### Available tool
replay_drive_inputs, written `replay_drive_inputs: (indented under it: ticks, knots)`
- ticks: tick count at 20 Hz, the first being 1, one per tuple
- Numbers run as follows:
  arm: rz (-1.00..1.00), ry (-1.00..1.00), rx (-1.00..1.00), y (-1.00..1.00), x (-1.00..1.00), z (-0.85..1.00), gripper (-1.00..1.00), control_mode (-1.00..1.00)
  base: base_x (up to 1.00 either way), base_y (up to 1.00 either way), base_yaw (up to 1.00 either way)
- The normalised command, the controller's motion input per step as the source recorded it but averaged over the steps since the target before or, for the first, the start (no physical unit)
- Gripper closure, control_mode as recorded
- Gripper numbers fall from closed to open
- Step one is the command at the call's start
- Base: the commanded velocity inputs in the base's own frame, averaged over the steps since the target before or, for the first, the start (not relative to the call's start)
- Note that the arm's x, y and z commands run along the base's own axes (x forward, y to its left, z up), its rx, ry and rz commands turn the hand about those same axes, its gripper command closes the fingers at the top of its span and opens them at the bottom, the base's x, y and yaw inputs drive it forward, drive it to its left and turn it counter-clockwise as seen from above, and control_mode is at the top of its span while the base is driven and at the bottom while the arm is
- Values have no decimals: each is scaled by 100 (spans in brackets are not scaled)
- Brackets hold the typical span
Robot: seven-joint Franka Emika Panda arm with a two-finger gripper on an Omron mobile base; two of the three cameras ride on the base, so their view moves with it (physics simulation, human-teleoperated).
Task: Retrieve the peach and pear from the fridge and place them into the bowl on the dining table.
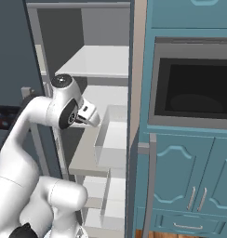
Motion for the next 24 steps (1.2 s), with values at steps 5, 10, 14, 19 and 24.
replay_drive_inputs:
  ticks: [5,10,14,19,24]
  knots:
    - [3,0,0,6,-100,16,100,-100,0,0,0]
    - [0,0,0,1,-93,0,100,-100,0,0,0]
    - [0,0,0,0,-58,0,100,100,-20,0,0]
    - [0,0,0,0,0,0,100,100,-80,1,0]
    - [0,0,0,0,0,0,100,100,-86,1,-14]
